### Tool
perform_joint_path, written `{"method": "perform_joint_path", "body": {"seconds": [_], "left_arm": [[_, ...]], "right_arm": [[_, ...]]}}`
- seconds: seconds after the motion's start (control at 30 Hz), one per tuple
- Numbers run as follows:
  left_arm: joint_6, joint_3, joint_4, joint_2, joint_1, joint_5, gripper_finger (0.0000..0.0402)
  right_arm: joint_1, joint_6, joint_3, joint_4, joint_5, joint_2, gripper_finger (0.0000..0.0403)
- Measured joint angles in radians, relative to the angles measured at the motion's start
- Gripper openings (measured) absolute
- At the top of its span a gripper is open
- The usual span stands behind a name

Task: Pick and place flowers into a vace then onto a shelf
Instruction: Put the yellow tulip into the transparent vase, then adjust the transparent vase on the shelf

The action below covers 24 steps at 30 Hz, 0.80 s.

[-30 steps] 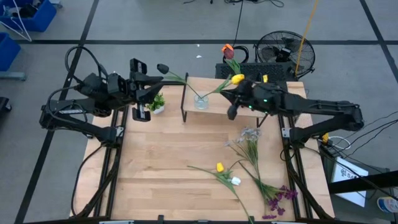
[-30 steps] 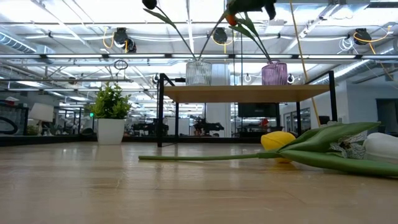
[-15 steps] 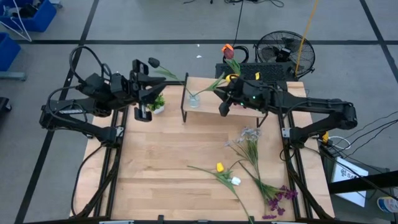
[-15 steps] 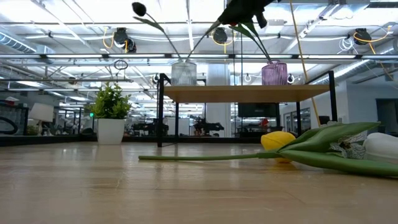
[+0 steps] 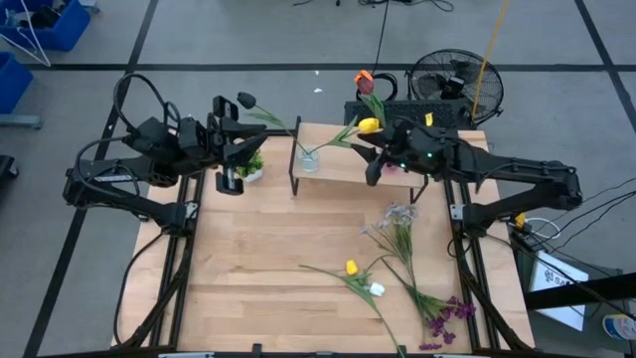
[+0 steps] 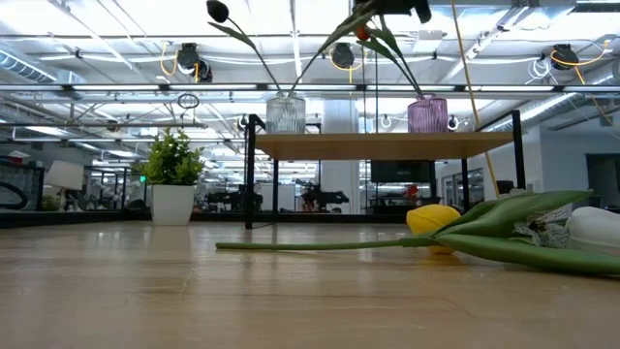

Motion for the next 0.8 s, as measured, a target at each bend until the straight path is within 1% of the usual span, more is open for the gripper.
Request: {"method": "perform_joint_path", "body": {"seconds": [0.07,0.13,0.2,0.37,0.43,0.5,0.53,0.57,0.67,0.73,0.8], "left_arm": [[-0.002,0.0,-0.048,0.0,0.0,-0.017,0.0085],[-0.008,0.0,-0.131,0.0,0.0,-0.058,0.0085],[-0.056,0.0,-0.234,0.0,0.0,-0.099,0.0085],[-0.17,0.0,-0.531,0.002,0.0,-0.158,0.0081],[-0.227,0.0,-0.656,0.013,-0.001,-0.201,0.0065],[-0.299,-0.005,-0.787,0.022,0.0,-0.259,0.0036],[-0.333,-0.011,-0.827,0.036,0.0,-0.277,0.002],[-0.366,-0.02,-0.853,0.05,0.0,-0.281,0.001],[-0.452,-0.089,-0.916,0.097,-0.008,-0.279,0.0007],[-0.517,-0.138,-0.859,0.144,-0.017,-0.285,0.0004],[-0.594,-0.199,-0.832,0.183,-0.021,-0.325,0.0004]], "right_arm": [[0.012,0.001,0.0,-0.019,0.0,-0.025,0.0142],[0.029,0.012,0.0,-0.057,0.0,-0.057,0.0143],[0.05,0.04,0.0,-0.099,0.0,-0.092,0.0145],[0.118,0.103,0.0,-0.22,-0.004,-0.18,0.0142],[0.146,0.125,-0.001,-0.25,-0.004,-0.213,0.0138],[0.173,0.156,-0.001,-0.267,-0.004,-0.238,0.0133],[0.186,0.165,-0.001,-0.276,-0.004,-0.248,0.0129],[0.198,0.168,-0.001,-0.279,-0.004,-0.255,0.0125],[0.232,0.164,-0.001,-0.281,-0.004,-0.26,0.0105],[0.244,0.162,-0.001,-0.286,-0.004,-0.257,0.0086],[0.252,0.162,-0.001,-0.289,-0.003,-0.25,0.0064]]}}
